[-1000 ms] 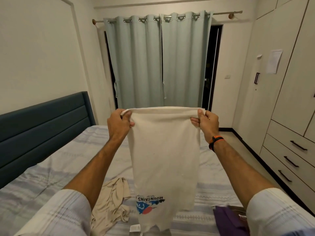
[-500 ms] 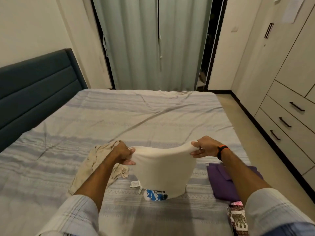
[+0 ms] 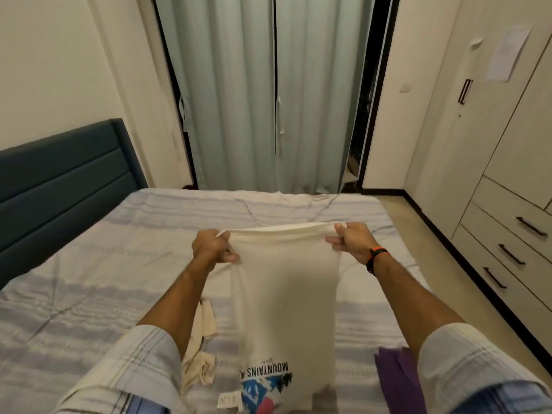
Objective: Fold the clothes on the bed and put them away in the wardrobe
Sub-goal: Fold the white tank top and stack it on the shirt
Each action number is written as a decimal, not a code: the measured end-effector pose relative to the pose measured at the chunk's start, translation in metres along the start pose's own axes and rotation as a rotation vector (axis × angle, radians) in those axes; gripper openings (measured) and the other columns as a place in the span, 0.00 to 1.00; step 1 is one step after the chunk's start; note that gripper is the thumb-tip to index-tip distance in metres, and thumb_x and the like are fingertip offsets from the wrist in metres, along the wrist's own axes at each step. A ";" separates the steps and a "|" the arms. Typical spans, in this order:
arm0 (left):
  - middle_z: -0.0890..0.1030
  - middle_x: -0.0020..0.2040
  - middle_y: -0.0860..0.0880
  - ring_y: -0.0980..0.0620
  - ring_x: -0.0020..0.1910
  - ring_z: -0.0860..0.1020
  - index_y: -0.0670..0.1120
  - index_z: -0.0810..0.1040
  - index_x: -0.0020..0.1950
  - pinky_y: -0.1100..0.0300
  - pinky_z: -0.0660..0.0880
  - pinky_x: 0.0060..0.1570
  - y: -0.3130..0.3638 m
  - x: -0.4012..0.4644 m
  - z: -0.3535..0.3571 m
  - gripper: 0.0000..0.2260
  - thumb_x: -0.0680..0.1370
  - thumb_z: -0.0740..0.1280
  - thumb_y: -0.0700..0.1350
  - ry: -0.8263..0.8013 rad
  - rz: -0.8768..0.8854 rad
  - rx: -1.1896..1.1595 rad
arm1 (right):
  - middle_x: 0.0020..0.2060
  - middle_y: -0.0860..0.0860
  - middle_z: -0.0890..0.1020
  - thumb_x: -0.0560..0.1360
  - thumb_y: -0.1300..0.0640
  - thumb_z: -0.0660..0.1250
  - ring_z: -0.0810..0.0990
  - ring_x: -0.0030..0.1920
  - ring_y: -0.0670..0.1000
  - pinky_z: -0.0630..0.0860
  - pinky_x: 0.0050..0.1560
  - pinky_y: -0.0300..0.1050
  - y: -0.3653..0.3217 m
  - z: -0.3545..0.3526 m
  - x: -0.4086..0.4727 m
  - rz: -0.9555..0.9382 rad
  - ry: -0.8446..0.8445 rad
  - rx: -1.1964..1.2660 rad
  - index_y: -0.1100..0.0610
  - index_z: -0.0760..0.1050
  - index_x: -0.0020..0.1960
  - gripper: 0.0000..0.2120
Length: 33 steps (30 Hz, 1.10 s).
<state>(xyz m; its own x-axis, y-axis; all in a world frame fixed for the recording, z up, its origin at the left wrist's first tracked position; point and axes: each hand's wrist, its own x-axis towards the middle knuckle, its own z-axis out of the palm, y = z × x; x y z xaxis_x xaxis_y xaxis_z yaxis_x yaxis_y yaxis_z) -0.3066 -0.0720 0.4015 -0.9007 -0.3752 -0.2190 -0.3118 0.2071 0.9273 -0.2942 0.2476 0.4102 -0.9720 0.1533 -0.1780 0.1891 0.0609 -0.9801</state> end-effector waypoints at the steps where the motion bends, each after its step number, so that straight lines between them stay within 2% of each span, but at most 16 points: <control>1: 0.81 0.37 0.40 0.39 0.37 0.83 0.39 0.77 0.40 0.44 0.82 0.42 0.020 0.009 0.001 0.08 0.73 0.73 0.42 0.008 0.041 -0.124 | 0.61 0.65 0.79 0.84 0.60 0.58 0.82 0.52 0.59 0.77 0.59 0.57 -0.020 0.000 0.008 -0.063 0.027 0.028 0.72 0.72 0.63 0.16; 2: 0.80 0.39 0.41 0.40 0.40 0.82 0.40 0.77 0.39 0.47 0.83 0.42 0.040 0.019 0.001 0.07 0.71 0.74 0.40 0.014 0.112 -0.234 | 0.60 0.65 0.79 0.83 0.60 0.59 0.82 0.54 0.59 0.76 0.60 0.56 -0.041 0.000 0.015 -0.137 0.052 0.072 0.71 0.74 0.60 0.14; 4: 0.78 0.42 0.42 0.44 0.45 0.79 0.40 0.77 0.41 0.55 0.82 0.45 0.073 0.026 0.001 0.05 0.75 0.71 0.36 -0.008 0.249 -0.399 | 0.58 0.66 0.80 0.83 0.60 0.60 0.82 0.55 0.59 0.79 0.58 0.50 -0.074 -0.003 0.024 -0.264 0.101 0.149 0.69 0.76 0.56 0.12; 6: 0.77 0.43 0.42 0.46 0.47 0.76 0.41 0.77 0.42 0.52 0.78 0.53 0.103 0.023 -0.002 0.05 0.78 0.69 0.36 -0.013 0.385 -0.487 | 0.55 0.65 0.82 0.82 0.57 0.62 0.82 0.52 0.57 0.81 0.55 0.51 -0.103 -0.008 0.026 -0.407 0.156 0.158 0.68 0.77 0.56 0.13; 8: 0.77 0.42 0.43 0.48 0.44 0.75 0.44 0.77 0.43 0.53 0.77 0.50 0.134 0.016 -0.009 0.05 0.78 0.69 0.38 0.016 0.541 -0.503 | 0.52 0.63 0.82 0.81 0.53 0.64 0.82 0.49 0.56 0.81 0.56 0.58 -0.134 -0.014 0.024 -0.544 0.209 0.157 0.65 0.78 0.55 0.14; 10: 0.78 0.41 0.46 0.52 0.42 0.76 0.42 0.78 0.48 0.61 0.77 0.45 0.156 0.003 -0.016 0.01 0.79 0.68 0.39 0.024 0.658 -0.542 | 0.51 0.63 0.83 0.81 0.53 0.64 0.81 0.48 0.55 0.80 0.54 0.59 -0.158 -0.019 0.012 -0.646 0.236 0.208 0.62 0.79 0.54 0.13; 13: 0.81 0.48 0.45 0.55 0.47 0.79 0.37 0.78 0.57 0.63 0.79 0.50 0.172 -0.015 -0.022 0.09 0.79 0.68 0.40 0.023 0.751 -0.607 | 0.47 0.58 0.83 0.81 0.52 0.64 0.80 0.47 0.53 0.79 0.54 0.56 -0.172 -0.025 -0.003 -0.746 0.227 0.264 0.58 0.79 0.52 0.10; 15: 0.81 0.54 0.44 0.52 0.52 0.80 0.38 0.79 0.56 0.61 0.79 0.53 0.167 -0.035 -0.026 0.08 0.79 0.68 0.40 -0.005 0.765 -0.630 | 0.49 0.58 0.83 0.81 0.51 0.64 0.81 0.50 0.54 0.78 0.58 0.55 -0.165 -0.031 -0.021 -0.765 0.196 0.278 0.55 0.80 0.51 0.09; 17: 0.82 0.51 0.45 0.51 0.52 0.80 0.44 0.81 0.51 0.58 0.79 0.54 0.147 -0.053 -0.030 0.03 0.79 0.68 0.40 -0.045 0.742 -0.610 | 0.51 0.58 0.83 0.81 0.52 0.64 0.82 0.53 0.56 0.79 0.58 0.52 -0.146 -0.037 -0.044 -0.731 0.167 0.283 0.53 0.81 0.51 0.09; 19: 0.82 0.48 0.47 0.51 0.50 0.80 0.46 0.81 0.51 0.57 0.79 0.54 0.116 -0.071 -0.033 0.03 0.79 0.68 0.41 -0.064 0.719 -0.540 | 0.51 0.57 0.84 0.82 0.54 0.63 0.83 0.52 0.54 0.81 0.54 0.47 -0.116 -0.039 -0.069 -0.680 0.163 0.269 0.54 0.81 0.51 0.09; 24: 0.83 0.47 0.44 0.47 0.49 0.81 0.43 0.81 0.53 0.52 0.79 0.55 0.010 -0.100 -0.040 0.05 0.79 0.67 0.39 -0.138 0.582 -0.300 | 0.50 0.60 0.82 0.82 0.60 0.62 0.83 0.50 0.53 0.80 0.49 0.36 -0.017 -0.043 -0.126 -0.457 0.147 0.236 0.68 0.78 0.56 0.12; 27: 0.83 0.43 0.44 0.46 0.44 0.81 0.47 0.82 0.48 0.47 0.80 0.51 -0.068 -0.115 -0.045 0.03 0.79 0.69 0.41 -0.158 0.462 -0.142 | 0.50 0.62 0.81 0.81 0.62 0.62 0.82 0.51 0.57 0.81 0.46 0.36 0.052 -0.042 -0.161 -0.299 0.129 0.196 0.72 0.77 0.54 0.12; 29: 0.83 0.39 0.45 0.46 0.41 0.82 0.47 0.82 0.44 0.48 0.80 0.47 -0.116 -0.129 -0.049 0.04 0.79 0.69 0.42 -0.184 0.372 -0.051 | 0.48 0.63 0.81 0.81 0.64 0.63 0.82 0.49 0.58 0.82 0.45 0.37 0.095 -0.038 -0.181 -0.200 0.127 0.155 0.73 0.76 0.53 0.11; 31: 0.83 0.40 0.42 0.43 0.42 0.83 0.45 0.80 0.44 0.50 0.81 0.44 -0.156 -0.147 -0.053 0.05 0.79 0.67 0.42 -0.220 0.288 0.026 | 0.48 0.65 0.81 0.80 0.64 0.64 0.81 0.49 0.60 0.83 0.45 0.41 0.137 -0.034 -0.199 -0.094 0.136 0.125 0.73 0.77 0.51 0.11; 33: 0.83 0.43 0.40 0.41 0.44 0.83 0.42 0.79 0.46 0.50 0.81 0.44 -0.187 -0.165 -0.060 0.05 0.80 0.66 0.41 -0.258 0.204 0.092 | 0.49 0.67 0.82 0.80 0.63 0.65 0.83 0.50 0.62 0.84 0.47 0.44 0.174 -0.029 -0.218 -0.002 0.141 0.109 0.69 0.79 0.48 0.09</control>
<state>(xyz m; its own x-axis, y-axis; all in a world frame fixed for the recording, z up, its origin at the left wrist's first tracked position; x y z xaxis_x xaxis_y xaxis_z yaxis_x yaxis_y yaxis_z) -0.0813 -0.1024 0.2826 -0.9906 -0.0786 -0.1121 -0.1324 0.3396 0.9312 -0.0449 0.2537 0.2810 -0.9416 0.2909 -0.1698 0.1640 -0.0444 -0.9855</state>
